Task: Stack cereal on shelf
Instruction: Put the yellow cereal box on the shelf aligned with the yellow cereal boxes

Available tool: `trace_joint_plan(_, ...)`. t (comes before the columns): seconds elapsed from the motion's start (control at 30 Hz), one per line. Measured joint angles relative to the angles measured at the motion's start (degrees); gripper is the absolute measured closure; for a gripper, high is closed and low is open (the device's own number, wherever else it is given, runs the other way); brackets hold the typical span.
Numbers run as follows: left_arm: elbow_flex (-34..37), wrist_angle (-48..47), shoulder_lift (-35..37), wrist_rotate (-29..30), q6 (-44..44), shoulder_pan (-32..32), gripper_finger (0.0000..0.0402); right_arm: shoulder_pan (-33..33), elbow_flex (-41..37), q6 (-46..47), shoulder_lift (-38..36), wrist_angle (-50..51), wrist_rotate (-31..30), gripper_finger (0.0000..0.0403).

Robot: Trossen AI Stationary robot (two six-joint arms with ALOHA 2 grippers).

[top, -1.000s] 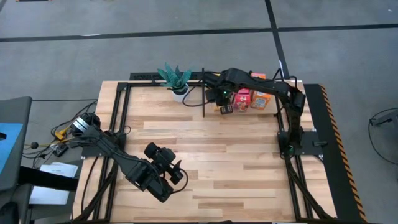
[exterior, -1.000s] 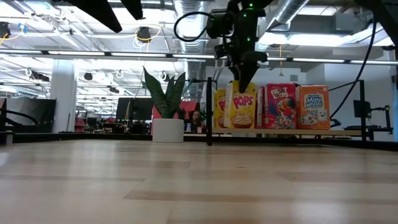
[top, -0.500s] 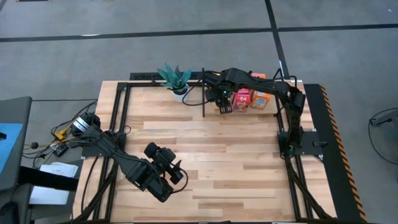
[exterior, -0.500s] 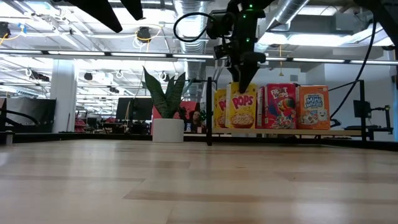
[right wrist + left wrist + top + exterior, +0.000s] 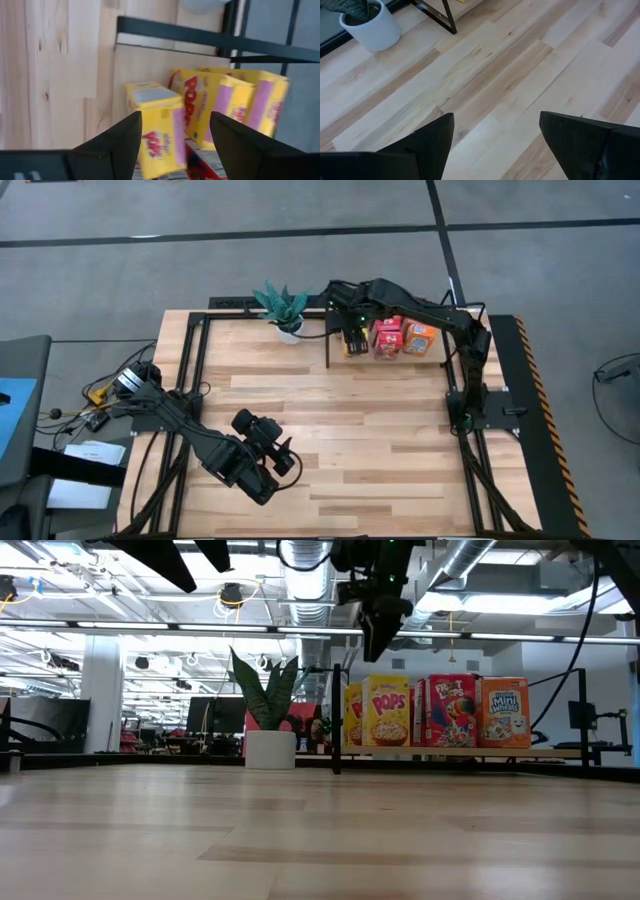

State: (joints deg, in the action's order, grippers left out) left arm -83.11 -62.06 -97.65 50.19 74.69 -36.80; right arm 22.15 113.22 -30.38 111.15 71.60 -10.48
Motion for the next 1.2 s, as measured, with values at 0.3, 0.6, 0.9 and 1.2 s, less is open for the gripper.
trace_joint_plan(0.3, 0.0, -0.01, 0.0, -0.01, 0.99, 0.0, 0.0116, -0.76, 1.66, 0.15, -8.26, 4.71, 1.86, 0.0186)
trace_joint_plan(0.6, 0.0, 0.01, 0.0, 2.71, 1.23, 0.11, 0.0116, 2.96, -8.47, 3.69, -12.51, 4.95, 10.68, 0.0387)
trace_joint_plan(0.9, 0.0, -0.1, 0.0, 2.96, 1.53, 0.22, 0.0116, 3.38, -17.75, 3.14, -12.57, 0.75, 10.39, 0.0395)
trace_joint_plan(1.2, 0.0, -0.2, 0.0, 3.06, 1.63, 0.65, 0.0116, 4.38, -20.26, 2.97, -12.54, -2.54, 6.04, 0.0392)
